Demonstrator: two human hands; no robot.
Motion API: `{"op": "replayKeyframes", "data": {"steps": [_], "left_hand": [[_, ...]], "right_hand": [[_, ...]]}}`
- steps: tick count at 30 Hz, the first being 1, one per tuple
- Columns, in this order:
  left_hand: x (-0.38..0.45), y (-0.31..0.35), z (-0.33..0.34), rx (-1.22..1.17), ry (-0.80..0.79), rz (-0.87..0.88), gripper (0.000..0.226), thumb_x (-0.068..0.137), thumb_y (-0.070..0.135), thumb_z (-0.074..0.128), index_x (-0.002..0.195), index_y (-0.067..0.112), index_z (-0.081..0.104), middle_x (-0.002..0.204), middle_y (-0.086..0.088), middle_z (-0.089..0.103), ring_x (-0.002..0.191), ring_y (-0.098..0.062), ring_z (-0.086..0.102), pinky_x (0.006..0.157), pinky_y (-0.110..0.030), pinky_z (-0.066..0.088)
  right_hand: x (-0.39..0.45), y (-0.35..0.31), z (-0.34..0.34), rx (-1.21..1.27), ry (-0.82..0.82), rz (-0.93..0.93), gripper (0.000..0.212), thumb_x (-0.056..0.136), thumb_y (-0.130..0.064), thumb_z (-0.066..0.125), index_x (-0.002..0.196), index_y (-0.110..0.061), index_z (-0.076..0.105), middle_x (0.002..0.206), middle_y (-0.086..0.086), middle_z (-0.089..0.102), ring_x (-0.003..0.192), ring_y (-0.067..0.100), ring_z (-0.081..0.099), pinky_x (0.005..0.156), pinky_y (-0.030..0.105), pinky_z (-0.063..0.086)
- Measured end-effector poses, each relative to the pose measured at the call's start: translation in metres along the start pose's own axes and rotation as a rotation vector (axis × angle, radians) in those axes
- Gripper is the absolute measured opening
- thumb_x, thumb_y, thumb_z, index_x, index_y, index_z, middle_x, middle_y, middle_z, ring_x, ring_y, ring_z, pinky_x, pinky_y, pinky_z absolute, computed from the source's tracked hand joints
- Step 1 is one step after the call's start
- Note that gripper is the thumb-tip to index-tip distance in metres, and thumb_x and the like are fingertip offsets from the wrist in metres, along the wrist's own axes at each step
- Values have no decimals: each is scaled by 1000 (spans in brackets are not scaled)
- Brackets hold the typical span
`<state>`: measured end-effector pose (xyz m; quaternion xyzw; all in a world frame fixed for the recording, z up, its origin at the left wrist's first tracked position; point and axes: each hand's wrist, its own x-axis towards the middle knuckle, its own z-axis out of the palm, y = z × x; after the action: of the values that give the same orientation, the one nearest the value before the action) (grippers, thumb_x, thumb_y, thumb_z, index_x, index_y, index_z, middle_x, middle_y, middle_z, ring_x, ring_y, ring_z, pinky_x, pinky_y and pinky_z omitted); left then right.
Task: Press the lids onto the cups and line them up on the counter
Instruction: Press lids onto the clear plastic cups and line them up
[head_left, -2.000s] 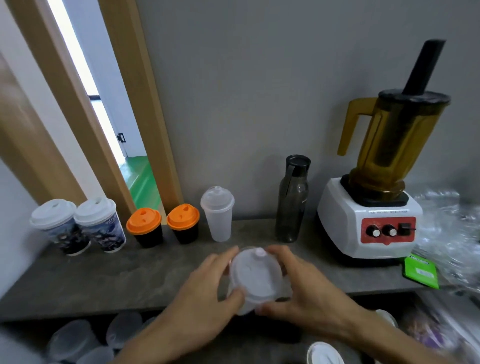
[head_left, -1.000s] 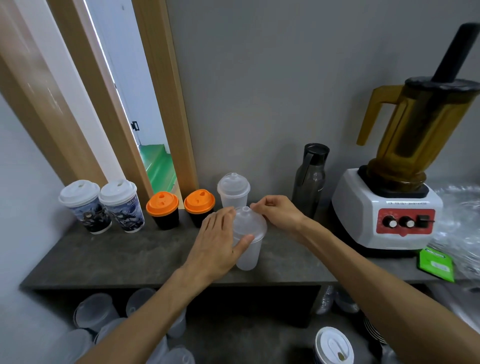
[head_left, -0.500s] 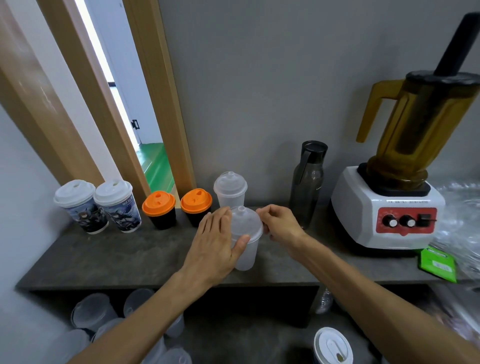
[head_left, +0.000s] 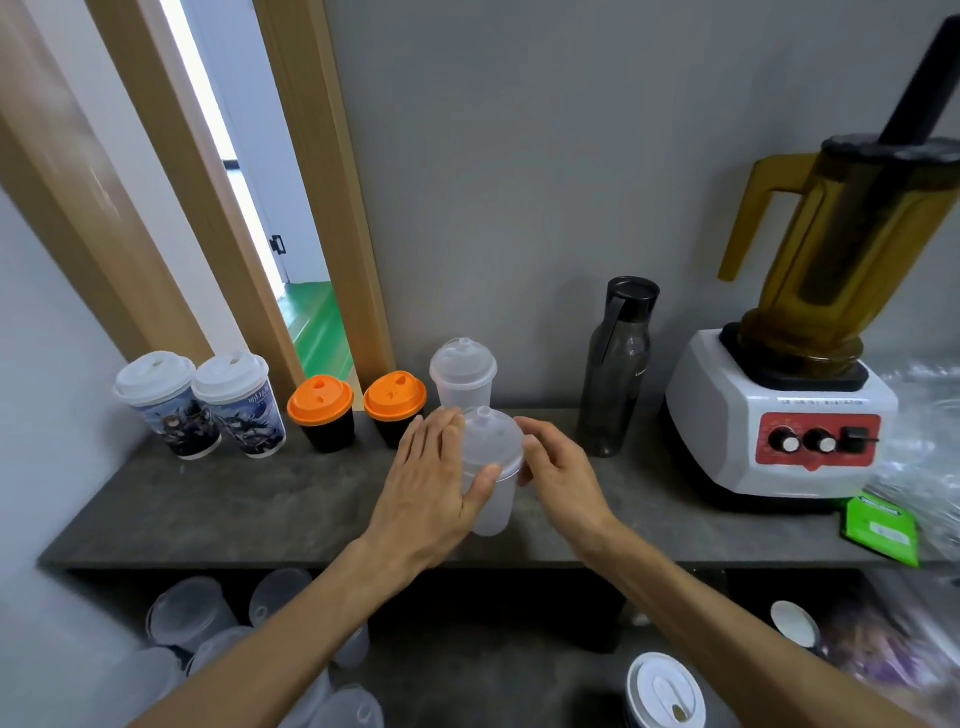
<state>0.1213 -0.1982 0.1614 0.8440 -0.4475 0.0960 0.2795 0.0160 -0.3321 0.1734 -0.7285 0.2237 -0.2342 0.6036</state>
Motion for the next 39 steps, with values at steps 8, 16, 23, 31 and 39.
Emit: {"op": "replayKeyframes", "data": {"steps": [8,16,23,31,39], "left_hand": [[-5,-3,7,-149,-4,46,67,94,52,43,148,19,21,154,-1,24,144,-14,25,119,-48,27],[-10,1,14,-502,24,-58,61,93,47,53,145,31,25,151,12,31,142,-14,31,116,-52,30],[-14,7,7,-782,43,-159,63,90,24,71,143,24,36,143,12,46,134,-12,45,109,-36,44],[-10,-6,-4,-1009,-22,-248,46,92,16,54,138,18,50,142,6,54,135,-12,47,114,-42,37],[2,1,-5,-1071,99,-365,21,100,11,49,115,14,64,115,4,69,114,-13,62,93,-24,50]], "right_hand": [[-4,10,-13,-39,-285,-70,60,95,-26,67,148,-36,39,143,-20,52,130,-2,50,102,24,49],[-3,25,-14,-155,-359,-38,96,81,-36,81,153,-44,18,149,-26,40,134,-1,45,111,29,41],[10,41,5,-362,-266,-91,90,73,-41,87,145,-39,35,142,-18,52,125,-1,52,108,30,48],[15,44,3,-391,-283,-87,84,75,-36,87,140,-41,35,129,-26,50,117,-1,53,93,12,45],[17,42,5,-401,-286,-57,84,75,-40,86,140,-45,33,134,-24,51,117,-2,53,102,23,46]]}}
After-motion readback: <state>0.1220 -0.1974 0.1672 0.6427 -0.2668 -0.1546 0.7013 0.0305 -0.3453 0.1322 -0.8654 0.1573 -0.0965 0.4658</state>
